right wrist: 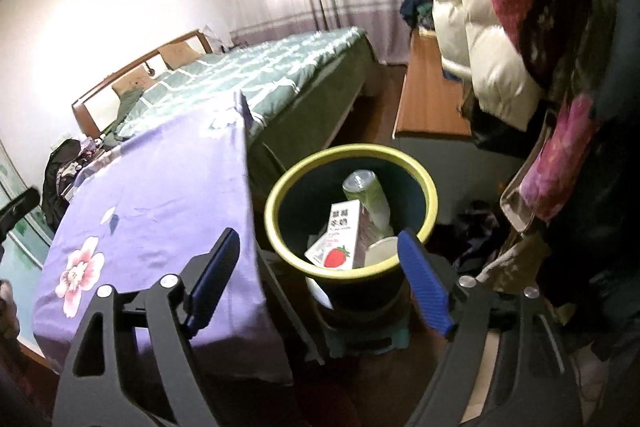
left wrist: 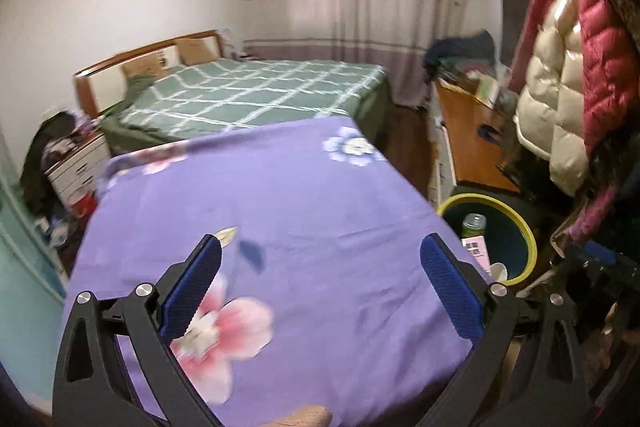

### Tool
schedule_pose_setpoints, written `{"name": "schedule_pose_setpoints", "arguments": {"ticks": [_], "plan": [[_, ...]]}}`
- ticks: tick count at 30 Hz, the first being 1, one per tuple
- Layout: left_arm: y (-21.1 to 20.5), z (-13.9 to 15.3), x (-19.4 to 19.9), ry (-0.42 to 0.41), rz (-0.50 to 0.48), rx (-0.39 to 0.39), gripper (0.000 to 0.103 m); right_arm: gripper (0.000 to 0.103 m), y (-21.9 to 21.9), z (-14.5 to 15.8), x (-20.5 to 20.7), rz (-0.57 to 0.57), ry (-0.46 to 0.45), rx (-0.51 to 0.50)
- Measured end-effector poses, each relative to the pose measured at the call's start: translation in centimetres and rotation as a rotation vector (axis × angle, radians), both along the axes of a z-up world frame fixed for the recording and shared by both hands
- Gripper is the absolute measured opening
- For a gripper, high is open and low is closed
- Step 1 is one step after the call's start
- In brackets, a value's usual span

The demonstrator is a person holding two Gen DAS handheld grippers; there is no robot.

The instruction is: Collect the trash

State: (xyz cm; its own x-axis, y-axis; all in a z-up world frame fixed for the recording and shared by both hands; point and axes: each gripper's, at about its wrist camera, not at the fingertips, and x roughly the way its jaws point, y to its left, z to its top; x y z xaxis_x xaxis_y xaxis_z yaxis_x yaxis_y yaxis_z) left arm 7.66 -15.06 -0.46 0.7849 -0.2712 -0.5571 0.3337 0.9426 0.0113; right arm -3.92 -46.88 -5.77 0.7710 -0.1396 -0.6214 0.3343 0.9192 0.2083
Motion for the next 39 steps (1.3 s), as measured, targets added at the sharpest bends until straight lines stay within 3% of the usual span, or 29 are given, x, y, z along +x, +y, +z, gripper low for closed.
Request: {"name": "schedule_pose_setpoints", "arguments": {"ticks": [5,14,39], "plan": [[5.7,0.3,-4.0,-0.033,0.095,-0.043,0.098,0.083,2.7,1.8,-2.0,0.013,-0.063,-0.07],[11.4,0.3,-8.2,-0.075,0.207,-0.048,0.098,0.089,5.6,3.8,-3.2,0.058,-0.105,-0.16],[9.8,0.2,-6.6,-0.049,0.211,-0.059,0.098,0.09,6.4,3.2,-2.5,0.075,-0.086,-0.157]]}}
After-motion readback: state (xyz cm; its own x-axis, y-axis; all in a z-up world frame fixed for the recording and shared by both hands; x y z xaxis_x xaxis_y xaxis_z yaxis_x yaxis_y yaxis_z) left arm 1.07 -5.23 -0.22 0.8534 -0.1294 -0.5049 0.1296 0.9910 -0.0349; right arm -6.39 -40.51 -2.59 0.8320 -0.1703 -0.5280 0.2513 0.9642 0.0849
